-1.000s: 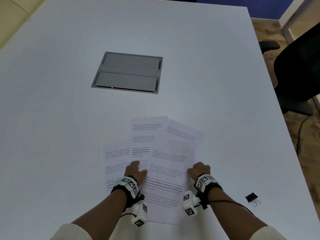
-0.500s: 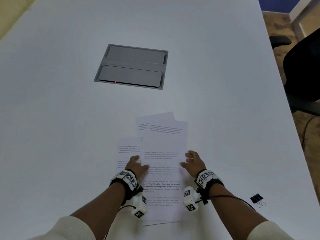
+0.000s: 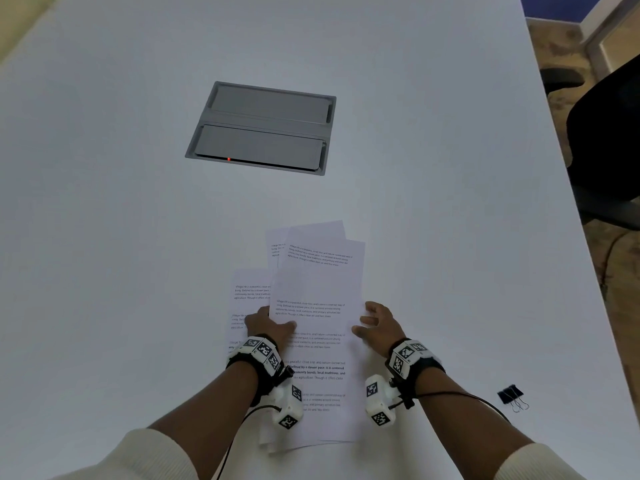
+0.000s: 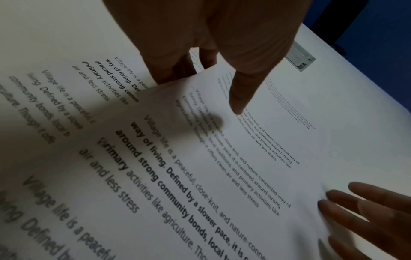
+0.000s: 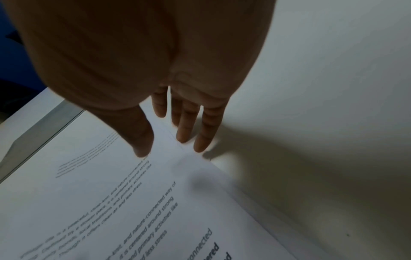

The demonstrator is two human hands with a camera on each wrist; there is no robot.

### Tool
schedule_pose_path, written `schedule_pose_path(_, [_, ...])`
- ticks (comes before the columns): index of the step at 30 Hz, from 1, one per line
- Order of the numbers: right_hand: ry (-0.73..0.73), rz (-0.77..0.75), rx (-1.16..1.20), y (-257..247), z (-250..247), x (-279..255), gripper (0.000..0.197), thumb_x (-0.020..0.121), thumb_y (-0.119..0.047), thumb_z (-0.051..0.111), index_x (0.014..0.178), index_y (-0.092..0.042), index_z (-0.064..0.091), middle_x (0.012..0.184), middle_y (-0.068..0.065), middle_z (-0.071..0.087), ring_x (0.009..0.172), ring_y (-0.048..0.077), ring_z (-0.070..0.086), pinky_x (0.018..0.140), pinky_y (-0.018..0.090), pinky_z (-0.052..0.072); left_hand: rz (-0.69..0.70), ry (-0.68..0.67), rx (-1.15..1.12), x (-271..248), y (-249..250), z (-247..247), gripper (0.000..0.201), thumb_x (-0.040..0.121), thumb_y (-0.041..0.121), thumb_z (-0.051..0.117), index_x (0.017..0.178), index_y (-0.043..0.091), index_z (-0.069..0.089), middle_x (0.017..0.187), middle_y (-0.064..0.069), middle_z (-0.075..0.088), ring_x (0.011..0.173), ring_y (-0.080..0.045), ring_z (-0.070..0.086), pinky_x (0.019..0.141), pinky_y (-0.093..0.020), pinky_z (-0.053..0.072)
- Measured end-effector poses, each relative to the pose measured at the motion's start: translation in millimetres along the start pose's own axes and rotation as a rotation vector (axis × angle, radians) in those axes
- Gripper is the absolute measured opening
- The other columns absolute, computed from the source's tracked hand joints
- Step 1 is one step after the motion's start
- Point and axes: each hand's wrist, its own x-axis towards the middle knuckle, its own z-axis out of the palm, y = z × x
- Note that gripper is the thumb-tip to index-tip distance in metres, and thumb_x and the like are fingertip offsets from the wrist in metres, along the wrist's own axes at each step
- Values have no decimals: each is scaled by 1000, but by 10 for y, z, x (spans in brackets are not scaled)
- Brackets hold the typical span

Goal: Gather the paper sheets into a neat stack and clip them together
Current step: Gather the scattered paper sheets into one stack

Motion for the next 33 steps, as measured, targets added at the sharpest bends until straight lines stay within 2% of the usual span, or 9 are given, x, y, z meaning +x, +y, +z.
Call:
schedule_pose_path(6, [11,-26,-81,-80,105,-34,62,78,-18,70,133,-10,41,134,6,50,119,18,51,94,26,40,-70,-57,-152,19,-14,-17,73,73,22,80,134,6,44,128,-12,60,116,-30,59,95,-32,48])
schedule_pose_path(12, [-71,-13,-89,-114,153,-51,63,78,-18,69,134,-13,40,132,2,53,108,12,53,95,29,45,-54,-111,-117,23,-88,-94,51,81,36,71,122,5,63,121,-12,67,111,-30,63,93,-29,49])
schedule_pose_path(16, [-76,-7,-106,-121,199,-81,60,78,-19,69,132,-13,42,131,2,53,108,13,53,94,29,45,-48,59,135,57,-214,-240,74,70,60,65,122,8,63,136,-16,50,123,-34,49,105,-38,43])
schedule_pose_path(19, [-85,-10,-107,-124,246,-110,57,79,-18,67,130,-14,44,132,2,53,114,15,54,96,30,46,-38,126,257,58,-336,-354,64,79,54,63,128,13,59,145,-12,25,133,-33,28,110,-39,31])
schedule_pose_path(21, [-104,-15,-110,-135,278,-129,54,81,-17,64,130,-15,43,133,2,52,118,14,53,97,30,46,-39,131,253,43,-383,-415,61,80,50,65,129,16,58,145,-14,22,132,-34,28,110,-39,31])
schedule_pose_path(24, [-157,-19,-112,-157,325,-138,54,83,-15,61,133,-15,40,138,3,49,124,13,50,98,30,45,-84,91,253,51,-392,-467,74,80,51,64,141,15,43,144,-16,22,131,-34,37,109,-38,36])
schedule_pose_path(27, [-191,-11,-103,-159,362,-133,56,83,-14,60,135,-14,37,142,3,45,128,13,46,91,25,45,-101,56,156,68,-352,-446,76,77,48,69,138,13,42,142,-16,31,121,-32,50,104,-32,43])
schedule_pose_path(30, [-204,-8,-99,-152,368,-132,58,84,-13,61,136,-14,36,143,3,44,130,13,45,82,18,41,-60,64,1,71,-335,-371,72,72,34,78,131,9,45,135,-16,49,115,-32,57,98,-34,47])
schedule_pose_path(33, [-192,3,-93,-117,340,-121,57,83,-13,61,135,-14,36,143,4,44,130,13,45,84,20,40,-66,0,-59,80,-328,-340,80,69,32,82,134,6,43,129,-15,59,115,-32,59,96,-36,49])
